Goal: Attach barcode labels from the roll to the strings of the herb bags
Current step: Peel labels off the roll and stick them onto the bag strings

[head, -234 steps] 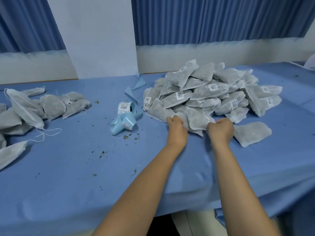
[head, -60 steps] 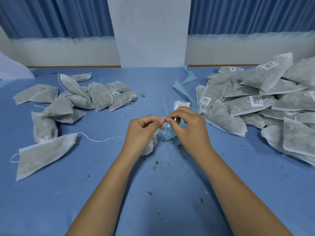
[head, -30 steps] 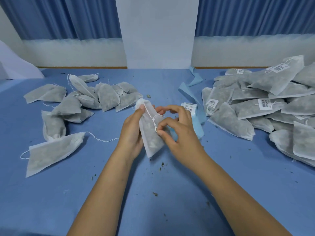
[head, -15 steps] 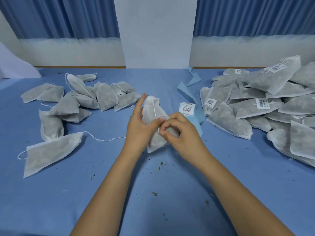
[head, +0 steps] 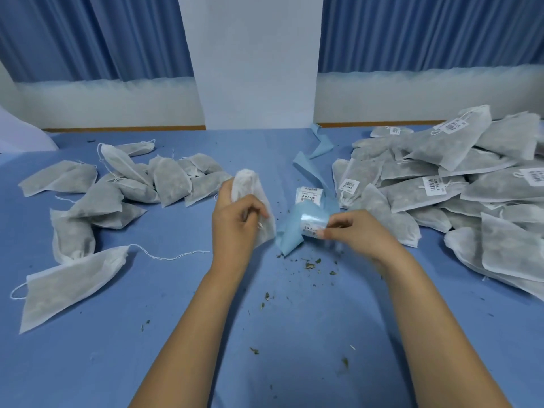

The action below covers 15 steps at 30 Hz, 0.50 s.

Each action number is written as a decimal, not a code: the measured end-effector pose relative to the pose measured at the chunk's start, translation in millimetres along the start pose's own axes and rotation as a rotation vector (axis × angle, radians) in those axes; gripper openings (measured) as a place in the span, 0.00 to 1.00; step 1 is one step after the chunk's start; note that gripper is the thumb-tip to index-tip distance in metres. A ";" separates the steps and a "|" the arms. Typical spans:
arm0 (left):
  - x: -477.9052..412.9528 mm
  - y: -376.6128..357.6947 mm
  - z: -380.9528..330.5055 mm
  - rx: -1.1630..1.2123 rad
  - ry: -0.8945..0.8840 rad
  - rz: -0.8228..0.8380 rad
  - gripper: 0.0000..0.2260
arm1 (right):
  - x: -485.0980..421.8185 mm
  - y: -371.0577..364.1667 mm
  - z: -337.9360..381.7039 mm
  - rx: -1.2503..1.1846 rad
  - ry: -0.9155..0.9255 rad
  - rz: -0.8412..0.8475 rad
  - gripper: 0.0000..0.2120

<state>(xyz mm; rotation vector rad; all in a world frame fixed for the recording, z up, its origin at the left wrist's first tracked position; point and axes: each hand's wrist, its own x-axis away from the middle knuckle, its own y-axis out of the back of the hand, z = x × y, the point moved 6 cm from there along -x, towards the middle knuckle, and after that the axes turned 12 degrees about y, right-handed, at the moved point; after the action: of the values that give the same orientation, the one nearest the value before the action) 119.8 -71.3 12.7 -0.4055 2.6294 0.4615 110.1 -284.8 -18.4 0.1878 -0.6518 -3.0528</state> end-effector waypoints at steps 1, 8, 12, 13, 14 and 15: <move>-0.5 -7.5 -4.6 -0.033 -0.046 0.020 0.17 | -3.0 1.6 2.6 -0.037 0.048 -0.041 0.07; 15.6 -46.4 -12.9 -0.185 -0.392 0.193 0.09 | -15.7 -13.1 9.4 -0.254 0.217 -0.137 0.05; 14.4 -43.8 -5.2 -0.161 -0.395 0.250 0.09 | -17.8 -15.6 5.2 -0.380 0.174 -0.174 0.03; 13.9 -44.8 -3.7 -0.167 -0.387 0.260 0.09 | -17.2 -15.3 2.8 -0.395 0.150 -0.168 0.06; 13.8 -46.6 -2.5 -0.180 -0.374 0.267 0.11 | -16.3 -15.1 0.8 -0.418 0.130 -0.167 0.08; 14.4 -48.6 -2.0 -0.203 -0.363 0.268 0.12 | -15.2 -15.1 -0.5 -0.449 0.114 -0.178 0.09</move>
<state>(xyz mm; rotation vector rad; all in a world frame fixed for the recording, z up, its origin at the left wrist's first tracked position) 123.7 -118.9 -4.6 -0.0216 2.2954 0.8111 125.4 -270.6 -23.3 0.4230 0.0675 -3.2217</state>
